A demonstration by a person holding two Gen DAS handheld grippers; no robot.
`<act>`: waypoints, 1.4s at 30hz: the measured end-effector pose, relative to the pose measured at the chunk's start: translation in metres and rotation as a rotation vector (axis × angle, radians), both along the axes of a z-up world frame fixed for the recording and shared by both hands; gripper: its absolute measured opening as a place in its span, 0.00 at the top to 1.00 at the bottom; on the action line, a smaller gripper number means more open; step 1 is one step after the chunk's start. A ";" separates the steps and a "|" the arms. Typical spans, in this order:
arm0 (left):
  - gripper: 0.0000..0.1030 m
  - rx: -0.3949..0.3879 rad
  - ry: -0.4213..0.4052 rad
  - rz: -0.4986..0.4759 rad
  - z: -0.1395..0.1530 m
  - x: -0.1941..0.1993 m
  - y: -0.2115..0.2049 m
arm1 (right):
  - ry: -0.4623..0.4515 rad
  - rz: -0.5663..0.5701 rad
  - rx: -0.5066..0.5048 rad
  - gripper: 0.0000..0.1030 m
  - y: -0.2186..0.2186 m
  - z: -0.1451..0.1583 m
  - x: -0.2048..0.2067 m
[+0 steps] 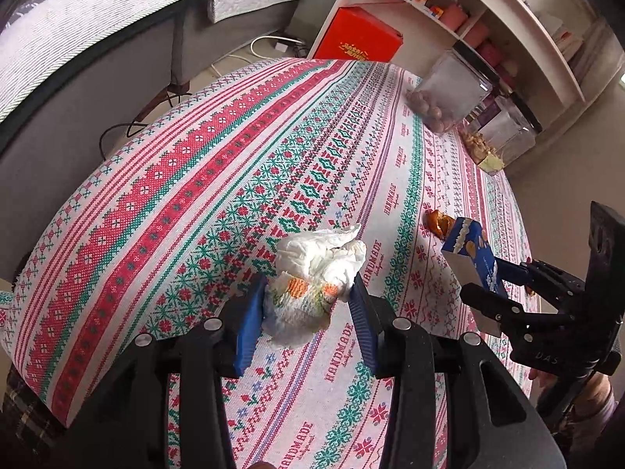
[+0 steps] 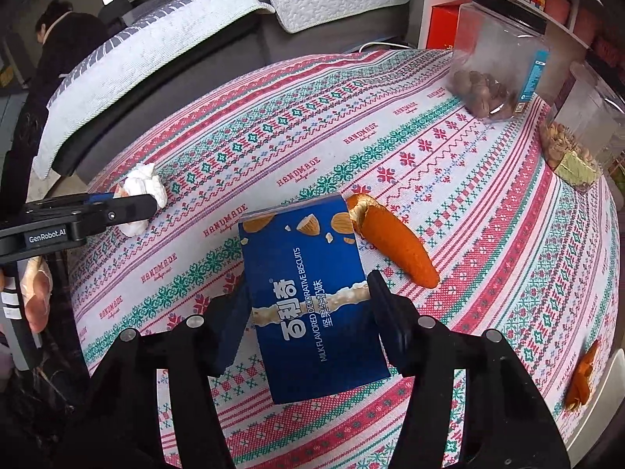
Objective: Collect trash
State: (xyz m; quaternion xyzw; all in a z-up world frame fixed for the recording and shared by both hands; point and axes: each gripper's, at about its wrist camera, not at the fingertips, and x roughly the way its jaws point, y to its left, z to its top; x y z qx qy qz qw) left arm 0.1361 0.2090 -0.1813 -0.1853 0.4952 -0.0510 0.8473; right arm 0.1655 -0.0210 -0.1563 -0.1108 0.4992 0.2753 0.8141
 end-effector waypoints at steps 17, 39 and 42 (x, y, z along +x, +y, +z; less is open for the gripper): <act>0.59 0.013 0.002 -0.006 -0.006 0.002 -0.013 | -0.039 -0.626 -0.195 0.22 -0.203 -0.007 0.041; 0.59 -0.024 -0.008 0.013 -0.001 -0.003 0.001 | 0.064 -0.840 -0.046 0.79 -0.255 -0.038 0.045; 0.59 -0.015 -0.011 0.015 0.000 -0.004 0.001 | 0.031 -0.806 -0.114 0.81 -0.235 -0.035 0.041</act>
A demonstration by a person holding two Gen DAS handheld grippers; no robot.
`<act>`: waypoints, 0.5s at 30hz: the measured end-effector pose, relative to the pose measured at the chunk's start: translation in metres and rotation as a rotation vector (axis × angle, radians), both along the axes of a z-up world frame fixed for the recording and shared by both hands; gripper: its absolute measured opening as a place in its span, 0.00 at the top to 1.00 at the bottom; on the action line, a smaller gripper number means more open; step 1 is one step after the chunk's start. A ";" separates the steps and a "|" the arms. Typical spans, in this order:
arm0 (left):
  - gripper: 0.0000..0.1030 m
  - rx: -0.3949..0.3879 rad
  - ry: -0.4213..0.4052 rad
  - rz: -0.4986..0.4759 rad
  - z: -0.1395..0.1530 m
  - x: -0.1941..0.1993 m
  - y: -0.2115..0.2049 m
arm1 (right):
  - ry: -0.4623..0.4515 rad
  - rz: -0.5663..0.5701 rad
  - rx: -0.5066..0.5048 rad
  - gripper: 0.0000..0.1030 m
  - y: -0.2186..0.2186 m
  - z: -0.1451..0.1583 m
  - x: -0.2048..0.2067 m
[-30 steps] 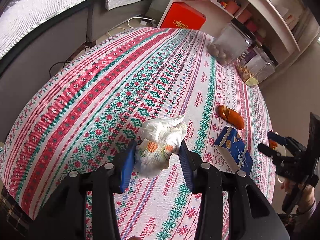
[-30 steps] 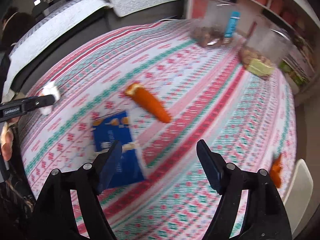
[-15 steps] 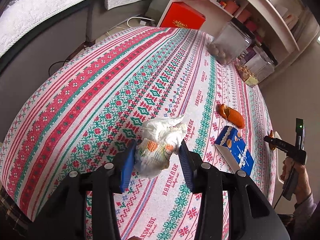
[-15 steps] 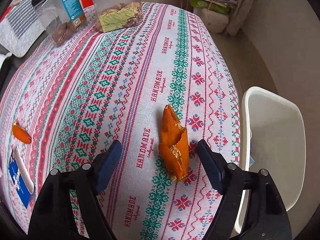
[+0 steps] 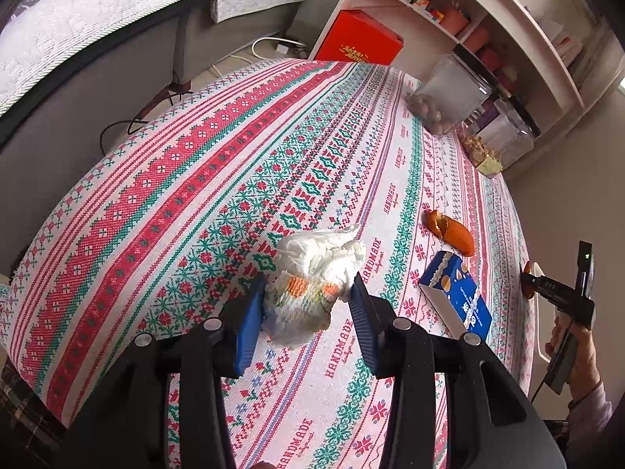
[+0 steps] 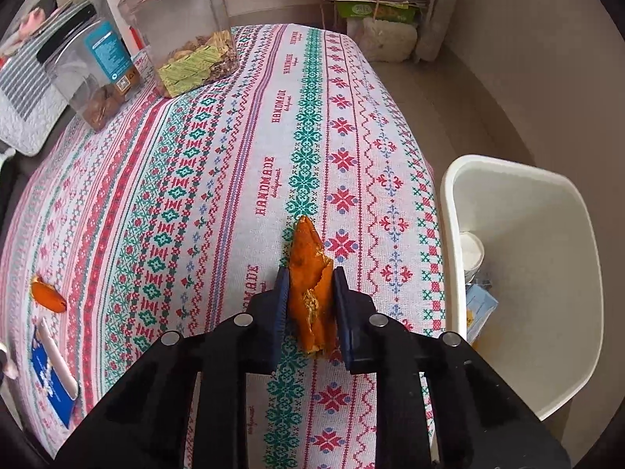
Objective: Collect trash
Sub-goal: 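Carry the orange dried fruit over the bin and open the right gripper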
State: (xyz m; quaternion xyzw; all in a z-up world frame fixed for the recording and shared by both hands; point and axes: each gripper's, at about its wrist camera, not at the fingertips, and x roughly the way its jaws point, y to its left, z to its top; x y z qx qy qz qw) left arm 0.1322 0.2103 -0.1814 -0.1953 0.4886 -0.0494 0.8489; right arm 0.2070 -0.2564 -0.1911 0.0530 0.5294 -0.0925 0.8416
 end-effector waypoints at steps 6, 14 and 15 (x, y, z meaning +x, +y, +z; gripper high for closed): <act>0.59 -0.008 -0.026 0.020 0.008 -0.005 0.005 | -0.097 0.138 0.054 0.82 0.056 0.036 -0.003; 0.59 0.030 -0.079 0.070 0.033 -0.022 0.008 | -0.222 0.409 0.084 0.82 0.150 0.100 -0.047; 0.59 0.029 -0.081 0.076 0.036 -0.023 0.007 | -0.230 0.430 0.088 0.82 0.155 0.106 -0.054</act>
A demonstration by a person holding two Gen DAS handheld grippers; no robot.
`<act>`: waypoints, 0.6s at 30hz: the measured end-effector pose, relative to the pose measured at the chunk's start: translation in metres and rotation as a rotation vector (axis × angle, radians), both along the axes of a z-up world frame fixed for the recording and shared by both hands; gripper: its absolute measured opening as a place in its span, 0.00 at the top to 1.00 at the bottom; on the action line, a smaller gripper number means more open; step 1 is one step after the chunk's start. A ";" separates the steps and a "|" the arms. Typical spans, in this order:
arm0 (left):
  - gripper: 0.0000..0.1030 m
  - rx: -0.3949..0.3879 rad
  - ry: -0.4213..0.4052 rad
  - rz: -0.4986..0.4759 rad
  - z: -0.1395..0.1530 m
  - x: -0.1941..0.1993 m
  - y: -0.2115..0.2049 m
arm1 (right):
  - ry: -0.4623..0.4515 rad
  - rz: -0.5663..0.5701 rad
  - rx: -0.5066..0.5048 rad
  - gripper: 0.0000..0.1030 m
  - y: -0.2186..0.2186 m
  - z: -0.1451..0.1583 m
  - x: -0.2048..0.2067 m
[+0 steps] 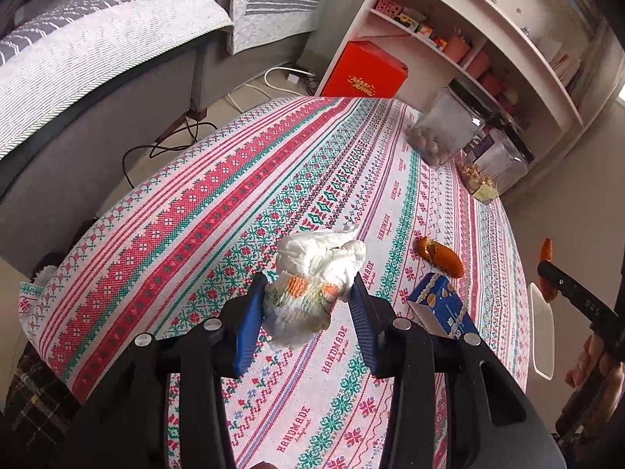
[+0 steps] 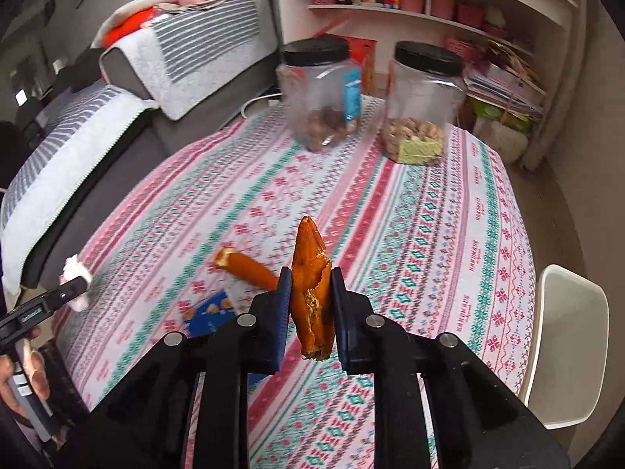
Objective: Collect trash
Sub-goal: 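Carry the orange dried fruit over the bin and open the right gripper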
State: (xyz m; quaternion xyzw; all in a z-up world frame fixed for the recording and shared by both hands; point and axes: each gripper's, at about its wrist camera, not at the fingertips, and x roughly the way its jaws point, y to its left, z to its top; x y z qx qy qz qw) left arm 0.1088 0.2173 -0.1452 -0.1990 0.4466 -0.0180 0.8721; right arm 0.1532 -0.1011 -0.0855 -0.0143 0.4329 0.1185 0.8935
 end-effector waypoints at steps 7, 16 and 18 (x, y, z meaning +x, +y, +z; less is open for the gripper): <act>0.59 0.057 -0.076 -0.018 0.048 -0.014 -0.031 | -0.078 0.087 0.009 0.82 0.002 0.037 -0.040; 0.59 0.098 -0.136 -0.086 0.097 -0.008 -0.101 | -0.169 -0.003 0.075 0.82 -0.064 0.060 -0.047; 0.59 0.096 -0.137 -0.102 0.101 -0.006 -0.116 | -0.188 -0.040 0.088 0.82 -0.082 0.062 -0.048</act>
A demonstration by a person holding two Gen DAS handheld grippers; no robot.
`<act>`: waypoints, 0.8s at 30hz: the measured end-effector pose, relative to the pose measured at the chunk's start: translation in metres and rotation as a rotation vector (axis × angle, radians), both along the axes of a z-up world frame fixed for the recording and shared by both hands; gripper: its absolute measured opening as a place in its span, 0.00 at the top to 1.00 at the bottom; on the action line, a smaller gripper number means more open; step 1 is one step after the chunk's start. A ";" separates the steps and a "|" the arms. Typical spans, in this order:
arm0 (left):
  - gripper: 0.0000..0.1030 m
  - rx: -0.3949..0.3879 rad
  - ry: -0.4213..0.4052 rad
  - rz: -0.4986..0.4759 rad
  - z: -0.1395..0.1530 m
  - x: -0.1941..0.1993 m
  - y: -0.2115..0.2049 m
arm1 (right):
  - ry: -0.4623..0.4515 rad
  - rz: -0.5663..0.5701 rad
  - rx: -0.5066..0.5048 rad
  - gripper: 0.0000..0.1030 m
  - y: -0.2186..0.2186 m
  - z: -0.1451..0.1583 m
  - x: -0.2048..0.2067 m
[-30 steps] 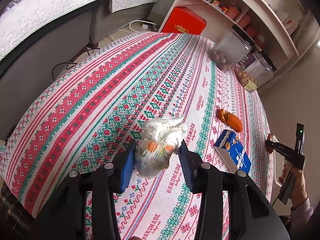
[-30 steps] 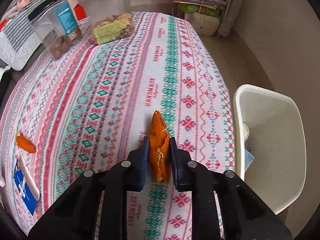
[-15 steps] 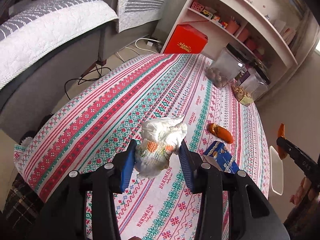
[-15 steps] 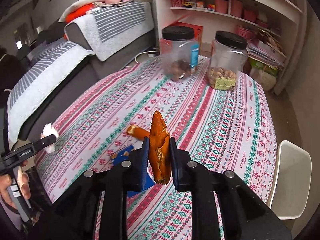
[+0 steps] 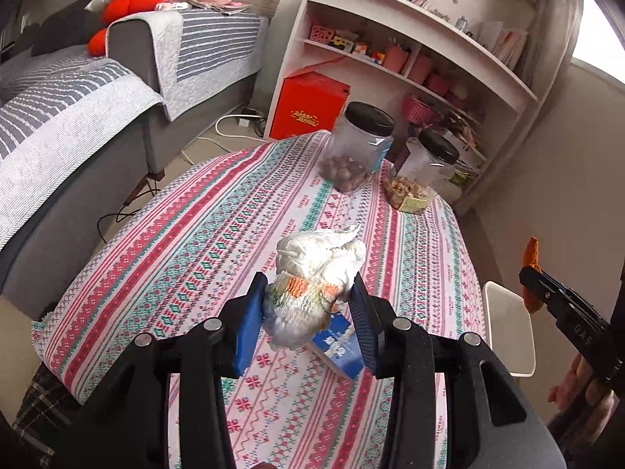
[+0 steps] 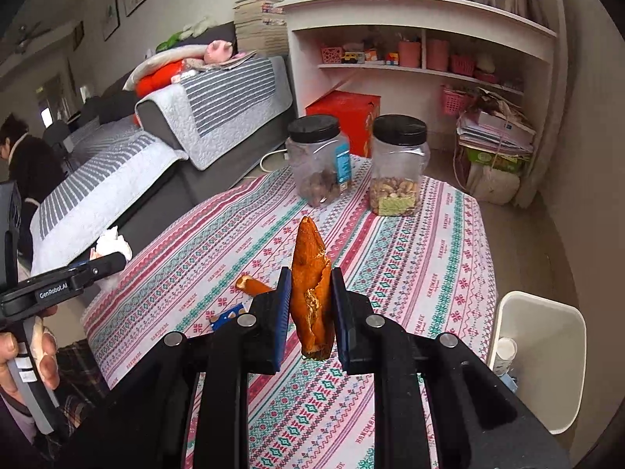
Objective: Collect trash
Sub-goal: 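Carry the orange dried fruit over the bin and open the right gripper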
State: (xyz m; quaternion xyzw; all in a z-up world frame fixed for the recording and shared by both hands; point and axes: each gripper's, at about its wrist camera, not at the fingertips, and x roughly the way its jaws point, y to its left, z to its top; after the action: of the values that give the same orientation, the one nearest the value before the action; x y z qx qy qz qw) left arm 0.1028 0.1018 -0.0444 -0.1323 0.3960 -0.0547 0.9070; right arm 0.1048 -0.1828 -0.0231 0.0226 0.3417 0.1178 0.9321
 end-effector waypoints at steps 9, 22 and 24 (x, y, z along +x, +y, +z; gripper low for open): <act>0.59 0.033 0.009 -0.111 0.003 0.013 -0.083 | -0.043 -0.284 0.113 0.82 -0.119 0.008 -0.004; 0.59 0.077 -0.017 -0.314 0.016 0.029 -0.212 | -0.029 -0.671 0.361 0.71 -0.282 -0.007 -0.023; 0.59 0.084 -0.020 -0.349 0.016 0.031 -0.236 | -0.033 -0.699 0.409 0.53 -0.296 -0.009 -0.031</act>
State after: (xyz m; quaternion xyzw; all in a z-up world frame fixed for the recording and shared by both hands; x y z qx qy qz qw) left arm 0.1335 -0.1344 -0.0280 -0.0230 0.4058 -0.1960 0.8924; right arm 0.0743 -0.4785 -0.0323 0.3206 0.2678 -0.1402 0.8977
